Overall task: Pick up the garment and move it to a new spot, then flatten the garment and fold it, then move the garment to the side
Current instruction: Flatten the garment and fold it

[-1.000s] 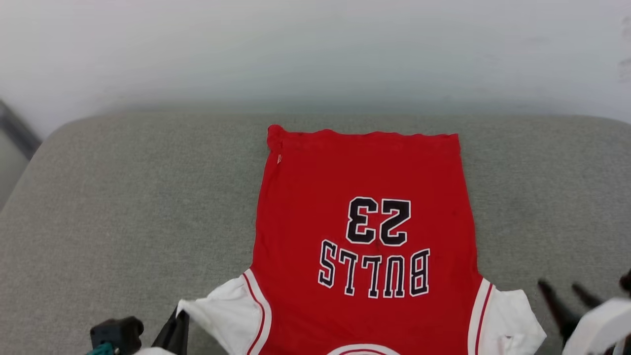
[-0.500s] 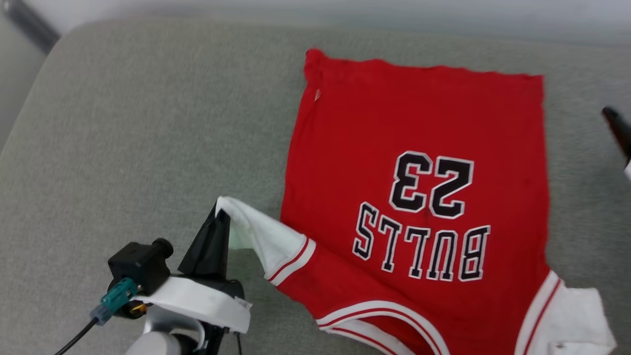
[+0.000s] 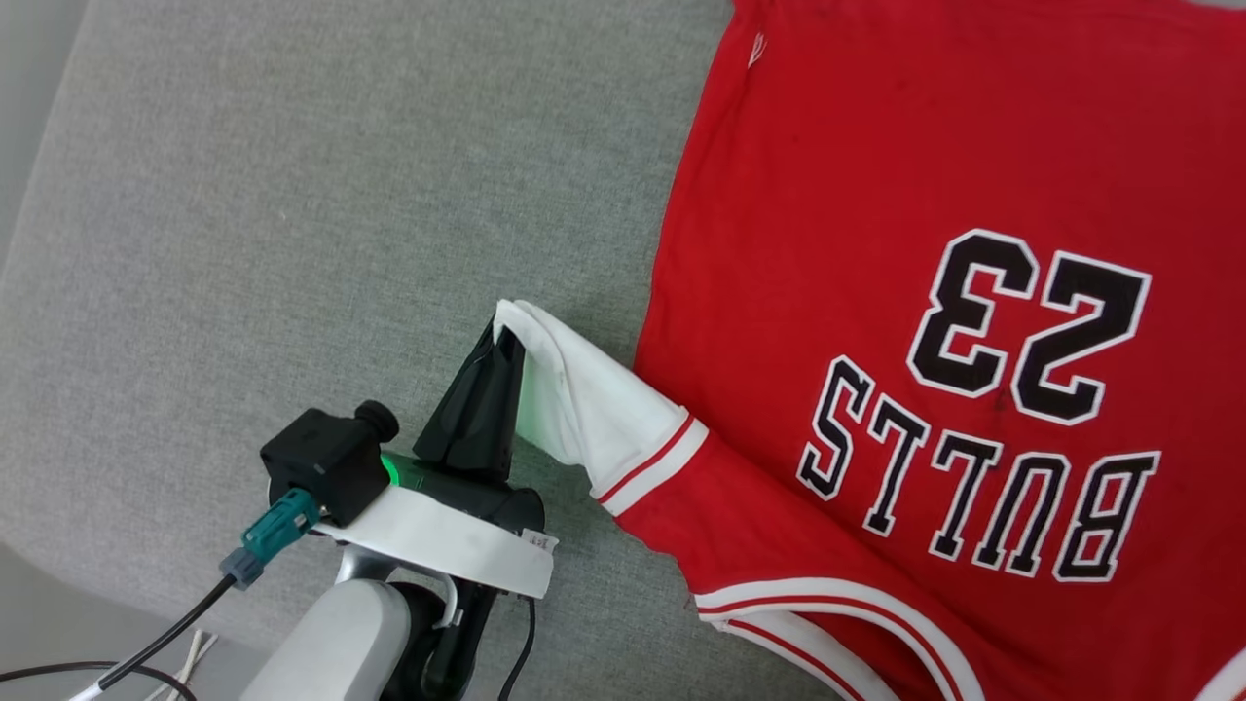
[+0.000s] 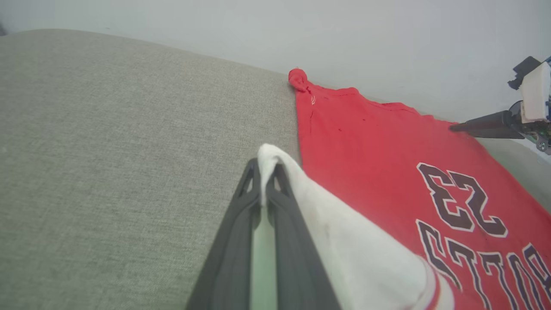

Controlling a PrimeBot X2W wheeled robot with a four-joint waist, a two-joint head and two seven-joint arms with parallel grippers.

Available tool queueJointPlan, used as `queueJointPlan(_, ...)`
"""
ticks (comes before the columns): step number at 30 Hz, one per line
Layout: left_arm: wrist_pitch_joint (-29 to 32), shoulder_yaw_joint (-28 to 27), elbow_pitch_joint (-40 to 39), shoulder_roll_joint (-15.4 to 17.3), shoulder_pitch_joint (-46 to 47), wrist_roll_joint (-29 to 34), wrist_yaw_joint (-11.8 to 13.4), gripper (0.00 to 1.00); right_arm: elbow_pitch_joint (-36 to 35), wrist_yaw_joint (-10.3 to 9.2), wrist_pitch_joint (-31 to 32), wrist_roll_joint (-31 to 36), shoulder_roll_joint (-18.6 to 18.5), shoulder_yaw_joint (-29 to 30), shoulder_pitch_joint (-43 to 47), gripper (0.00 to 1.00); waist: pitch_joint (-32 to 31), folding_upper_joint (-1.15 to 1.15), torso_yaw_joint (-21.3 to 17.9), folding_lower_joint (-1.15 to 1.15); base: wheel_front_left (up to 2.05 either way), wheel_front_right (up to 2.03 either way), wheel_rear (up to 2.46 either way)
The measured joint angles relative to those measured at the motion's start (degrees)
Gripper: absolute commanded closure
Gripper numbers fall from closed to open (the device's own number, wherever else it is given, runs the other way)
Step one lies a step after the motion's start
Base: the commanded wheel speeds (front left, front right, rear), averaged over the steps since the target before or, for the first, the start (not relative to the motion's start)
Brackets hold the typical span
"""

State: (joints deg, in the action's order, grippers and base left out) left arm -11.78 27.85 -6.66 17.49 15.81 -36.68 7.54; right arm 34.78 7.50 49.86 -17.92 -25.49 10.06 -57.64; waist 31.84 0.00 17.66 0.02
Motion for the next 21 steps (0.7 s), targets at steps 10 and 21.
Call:
queueJointPlan(10, -0.51, 0.15, 2.0, 0.03, 0.75, 0.46, -0.3, 1.0, 2.37, 0.0, 7.77, 8.08, 4.13, 7.9, -3.17, 1.0, 0.61, 0.0, 0.89, -0.01, 0.0, 0.0, 0.0)
queueJointPlan(21, 0.85, -0.3, 5.41, 1.62, -1.47, 0.01, 1.23, 1.0, -1.81, 0.01, -2.45, 8.93, 2.7, 0.26, 2.7, 1.0, -6.92, 0.0, -1.24, -0.01, 0.0, 0.0, 0.0)
